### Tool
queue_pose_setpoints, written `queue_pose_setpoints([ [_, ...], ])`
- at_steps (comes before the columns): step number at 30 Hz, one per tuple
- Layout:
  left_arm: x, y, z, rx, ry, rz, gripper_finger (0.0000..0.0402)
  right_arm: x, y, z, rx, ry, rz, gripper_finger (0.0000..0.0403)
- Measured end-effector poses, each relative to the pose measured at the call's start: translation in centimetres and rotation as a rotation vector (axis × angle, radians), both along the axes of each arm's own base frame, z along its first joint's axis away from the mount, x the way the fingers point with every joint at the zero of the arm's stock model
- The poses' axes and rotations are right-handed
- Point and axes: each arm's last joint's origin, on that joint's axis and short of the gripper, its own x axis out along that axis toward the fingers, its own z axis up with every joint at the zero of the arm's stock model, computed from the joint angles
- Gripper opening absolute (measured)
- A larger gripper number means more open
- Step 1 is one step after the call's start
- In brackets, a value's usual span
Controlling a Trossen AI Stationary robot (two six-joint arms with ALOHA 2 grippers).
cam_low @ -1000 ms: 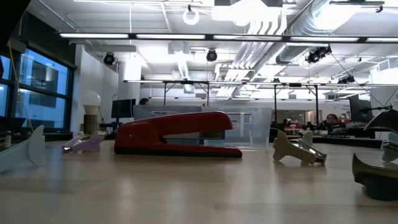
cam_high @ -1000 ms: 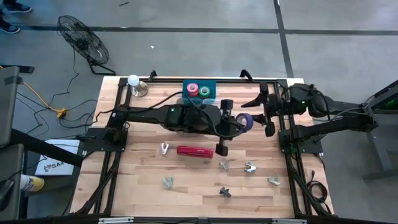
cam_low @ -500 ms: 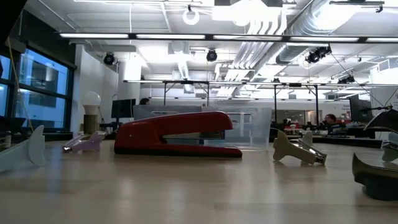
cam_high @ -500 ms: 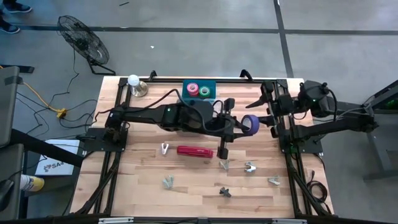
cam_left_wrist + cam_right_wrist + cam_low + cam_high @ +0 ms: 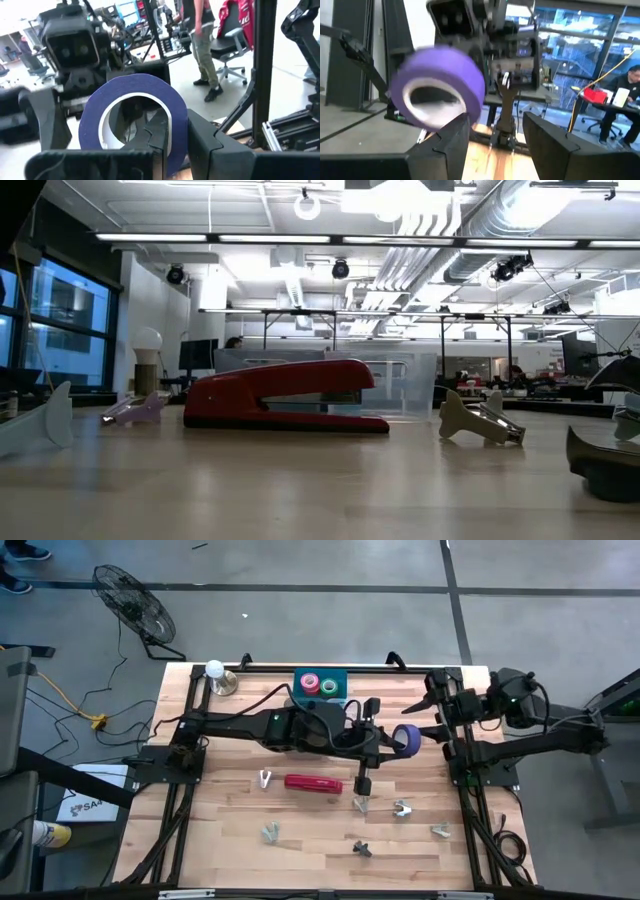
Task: Pick and place Stapler, Stapler remover, tape
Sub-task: Put the violet tape into the blue bin
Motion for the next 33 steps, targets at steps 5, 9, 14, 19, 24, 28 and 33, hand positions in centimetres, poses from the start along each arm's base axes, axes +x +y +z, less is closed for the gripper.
queue_pose_setpoints([
  [5, 0.2, 0.0, 0.1, -0.010, -0.025, 0.010, 0.0036, -1.1, 0.1, 0.6, 0.005, -0.045, 0.006, 0.0177],
  [9, 0.2, 0.3, 0.1, -0.031, -0.027, 0.008, 0.0036, -1.3, 0.1, 0.7, 0.005, -0.056, 0.008, 0.0177],
  [14, 0.3, 0.6, 0.5, -0.048, -0.068, -0.005, 0.0036, -0.8, 0.2, 0.7, 0.006, -0.058, 0.040, 0.0177],
  [19, 0.3, 0.9, 0.7, -0.051, -0.083, -0.012, 0.0036, -0.7, 0.2, 0.9, 0.011, -0.075, 0.064, 0.0177],
  [24, 0.4, 1.3, 1.0, -0.059, -0.124, 0.011, 0.0036, -1.0, 0.3, 1.0, 0.008, -0.086, 0.086, 0.0177],
  [28, 0.4, 1.2, 1.0, -0.059, -0.127, 0.012, 0.0036, -1.3, 0.3, 1.0, 0.013, -0.079, 0.096, 0.0177],
  [33, 0.4, 1.2, 1.2, -0.066, -0.138, 0.007, 0.0036, -1.4, 0.3, 1.2, 0.014, -0.094, 0.084, 0.0177],
])
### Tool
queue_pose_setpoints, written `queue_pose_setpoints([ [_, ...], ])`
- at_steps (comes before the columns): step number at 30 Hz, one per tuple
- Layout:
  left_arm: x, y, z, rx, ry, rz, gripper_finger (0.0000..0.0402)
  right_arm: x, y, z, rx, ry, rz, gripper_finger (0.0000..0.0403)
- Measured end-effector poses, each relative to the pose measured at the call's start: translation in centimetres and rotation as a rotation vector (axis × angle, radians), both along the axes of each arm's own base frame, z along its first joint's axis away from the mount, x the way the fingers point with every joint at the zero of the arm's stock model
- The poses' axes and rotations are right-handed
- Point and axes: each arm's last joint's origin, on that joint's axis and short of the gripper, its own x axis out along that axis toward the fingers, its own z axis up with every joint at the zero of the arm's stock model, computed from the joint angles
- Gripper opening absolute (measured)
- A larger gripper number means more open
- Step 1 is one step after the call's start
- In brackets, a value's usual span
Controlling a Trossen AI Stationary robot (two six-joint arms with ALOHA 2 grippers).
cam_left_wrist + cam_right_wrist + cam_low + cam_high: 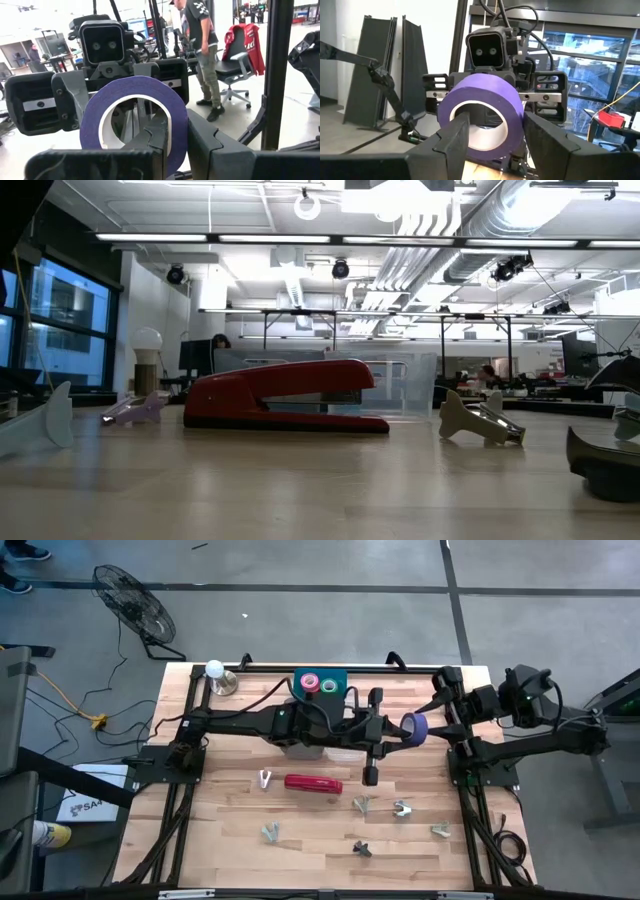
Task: Pick and place Stapler, Stapler remover, tape
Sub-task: Put the violet tape into the blue bin
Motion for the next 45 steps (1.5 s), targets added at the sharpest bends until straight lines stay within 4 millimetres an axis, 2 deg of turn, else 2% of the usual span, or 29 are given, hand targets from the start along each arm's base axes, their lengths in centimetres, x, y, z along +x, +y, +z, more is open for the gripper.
queue_pose_setpoints([
  [12, -0.1, -0.1, 0.1, -0.018, -0.002, -0.024, 0.0036, 2.3, 0.0, -0.2, -0.007, -0.015, 0.028, 0.0177],
  [21, -0.1, -0.2, 0.2, -0.045, -0.001, -0.046, 0.0036, 2.7, -0.4, -0.1, -0.012, -0.033, -0.086, 0.0169],
  [26, -0.2, -0.1, 0.2, -0.048, -0.002, -0.043, 0.0036, 2.7, -0.5, -0.1, -0.005, -0.031, -0.107, 0.0126],
  [32, -0.2, -0.1, 0.2, -0.061, 0.005, -0.025, 0.0036, 2.8, -0.5, -0.2, 0.005, -0.029, -0.129, 0.0045],
  [34, -0.2, 0.0, 0.2, -0.062, 0.005, -0.014, 0.0036, 2.8, -0.6, -0.1, 0.008, -0.029, -0.140, 0.0038],
  [36, -0.2, 0.0, 0.2, -0.066, 0.005, 0.000, 0.0048, 2.8, -0.6, -0.1, 0.010, -0.029, -0.146, 0.0038],
  [45, -0.2, 0.0, 0.2, -0.071, 0.008, 0.056, 0.0154, 2.8, -0.7, -0.4, 0.021, 0.000, -0.196, 0.0038],
])
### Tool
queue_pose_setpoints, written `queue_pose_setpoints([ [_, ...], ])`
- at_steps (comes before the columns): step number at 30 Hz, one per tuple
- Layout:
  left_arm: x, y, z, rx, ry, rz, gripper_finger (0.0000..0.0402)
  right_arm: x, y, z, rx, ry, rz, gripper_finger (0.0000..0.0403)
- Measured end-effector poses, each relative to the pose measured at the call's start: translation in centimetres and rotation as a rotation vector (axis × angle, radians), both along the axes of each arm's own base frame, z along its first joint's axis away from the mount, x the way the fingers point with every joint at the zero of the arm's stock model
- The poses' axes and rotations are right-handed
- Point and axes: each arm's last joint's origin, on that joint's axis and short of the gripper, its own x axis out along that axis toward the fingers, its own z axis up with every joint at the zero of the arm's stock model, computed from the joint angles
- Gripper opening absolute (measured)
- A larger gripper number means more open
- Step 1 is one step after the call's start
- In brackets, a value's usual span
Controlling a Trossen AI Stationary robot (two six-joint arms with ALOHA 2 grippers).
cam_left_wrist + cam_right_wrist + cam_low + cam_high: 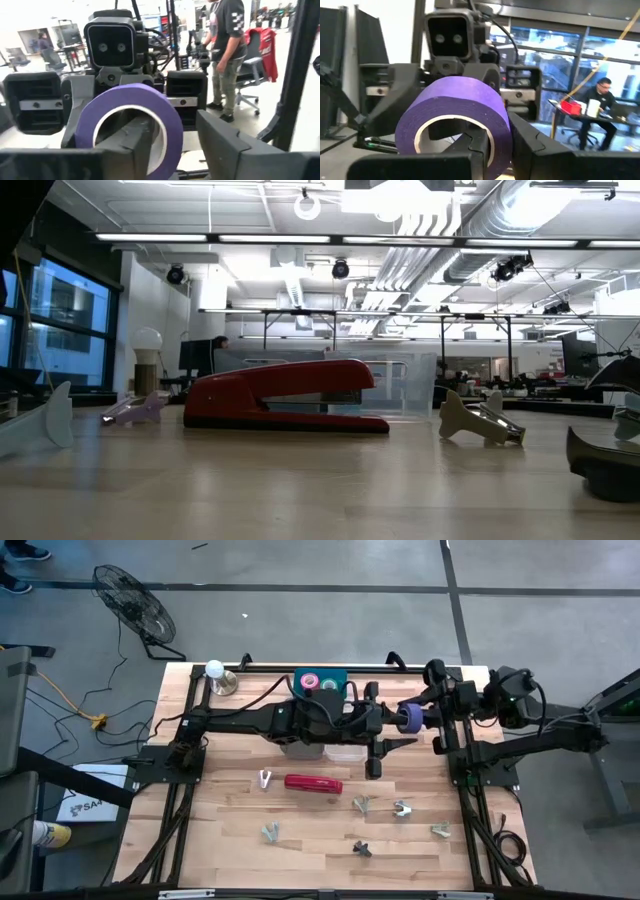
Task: Pick and place Stapler, Stapler remover, tape
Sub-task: Put the violet tape into the blue bin
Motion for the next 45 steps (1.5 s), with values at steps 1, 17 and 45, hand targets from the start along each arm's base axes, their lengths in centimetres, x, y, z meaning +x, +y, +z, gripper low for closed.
queue_pose_setpoints([
  [1, 0.0, 0.0, -0.1, 0.009, 0.006, 0.011, 0.0163, 0.0, 0.0, -0.1, 0.003, 0.007, -0.012, 0.0038],
  [17, -9.2, 2.5, 4.6, 0.151, 0.214, 0.433, 0.0219, 0.8, -2.2, -2.3, 0.112, 0.224, -0.321, 0.0038],
  [45, -19.9, 13.5, 1.7, 0.099, 0.923, 0.881, 0.0220, 17.5, -19.8, -7.3, 0.483, 0.602, -0.492, 0.0038],
])
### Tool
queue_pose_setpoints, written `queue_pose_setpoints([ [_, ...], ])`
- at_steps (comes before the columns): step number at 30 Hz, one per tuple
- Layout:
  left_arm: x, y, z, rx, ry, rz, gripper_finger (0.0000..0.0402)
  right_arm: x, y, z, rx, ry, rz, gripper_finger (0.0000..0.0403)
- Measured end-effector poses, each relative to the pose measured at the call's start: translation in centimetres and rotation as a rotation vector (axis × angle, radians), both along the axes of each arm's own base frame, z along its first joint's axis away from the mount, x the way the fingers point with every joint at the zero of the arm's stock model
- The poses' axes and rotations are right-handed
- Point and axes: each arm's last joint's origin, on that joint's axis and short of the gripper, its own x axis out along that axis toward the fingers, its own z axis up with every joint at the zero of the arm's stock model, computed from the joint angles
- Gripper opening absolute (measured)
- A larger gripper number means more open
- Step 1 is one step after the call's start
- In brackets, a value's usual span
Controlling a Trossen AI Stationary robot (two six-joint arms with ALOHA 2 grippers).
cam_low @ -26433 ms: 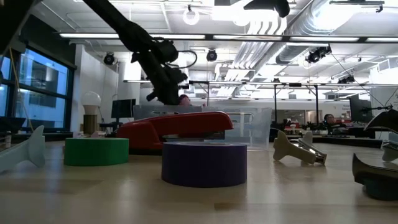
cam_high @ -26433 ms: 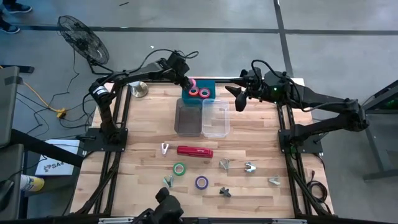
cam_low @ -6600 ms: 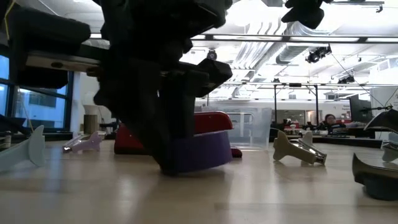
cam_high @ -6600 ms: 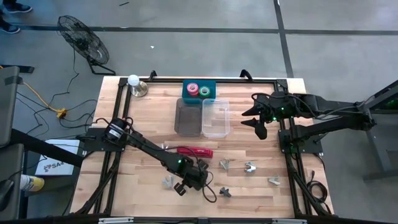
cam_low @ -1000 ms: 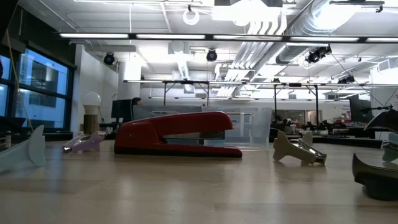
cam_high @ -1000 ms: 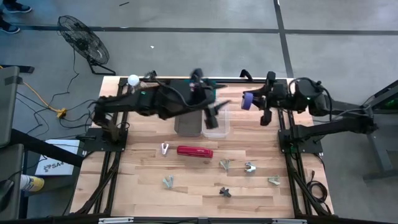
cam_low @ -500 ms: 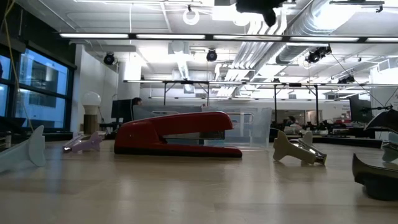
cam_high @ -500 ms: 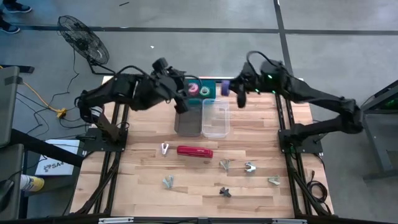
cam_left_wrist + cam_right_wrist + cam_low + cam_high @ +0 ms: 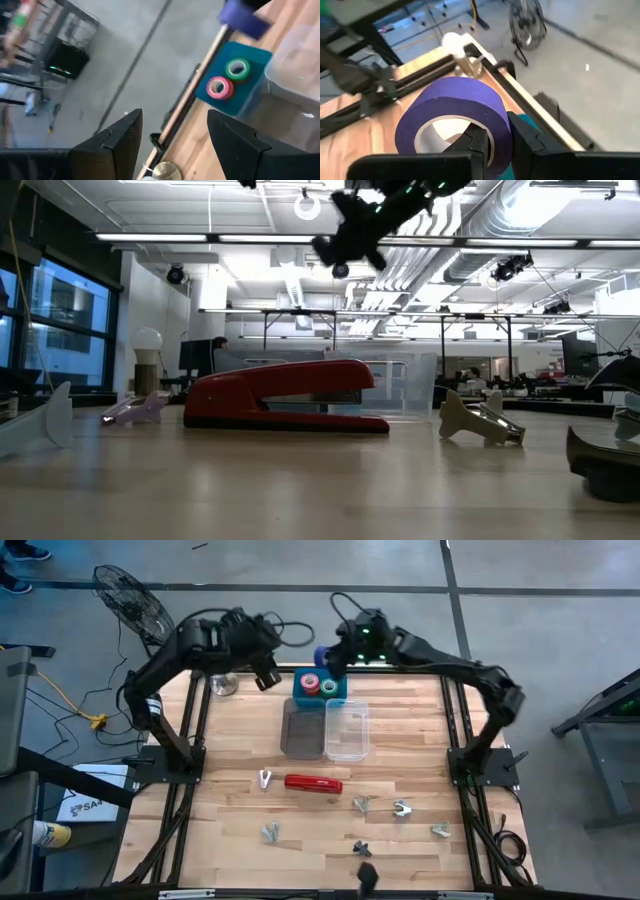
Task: Pick and place Stapler, Stapler remover, tape
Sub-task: Put the violet tape into the blue bin
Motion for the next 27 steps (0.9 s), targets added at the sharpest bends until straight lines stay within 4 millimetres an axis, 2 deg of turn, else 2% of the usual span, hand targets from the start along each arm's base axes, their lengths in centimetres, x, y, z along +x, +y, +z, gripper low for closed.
queue_pose_setpoints([
  [8, -1.6, 3.6, 0.0, -0.035, 0.017, 0.093, 0.0220, 4.0, -3.6, -6.4, 0.245, 0.072, -0.132, 0.0038],
  [16, -2.7, 5.7, 0.0, -0.027, 0.043, 0.162, 0.0220, 4.9, -5.6, -11.7, 0.461, 0.130, -0.293, 0.0038],
  [20, -3.2, 6.5, 0.0, -0.051, 0.035, 0.174, 0.0220, 4.4, -6.0, -12.7, 0.510, 0.178, -0.339, 0.0038],
  [27, -3.8, 7.7, -0.2, -0.120, 0.004, 0.175, 0.0220, 3.9, -6.3, -13.0, 0.587, 0.178, -0.367, 0.0038],
])
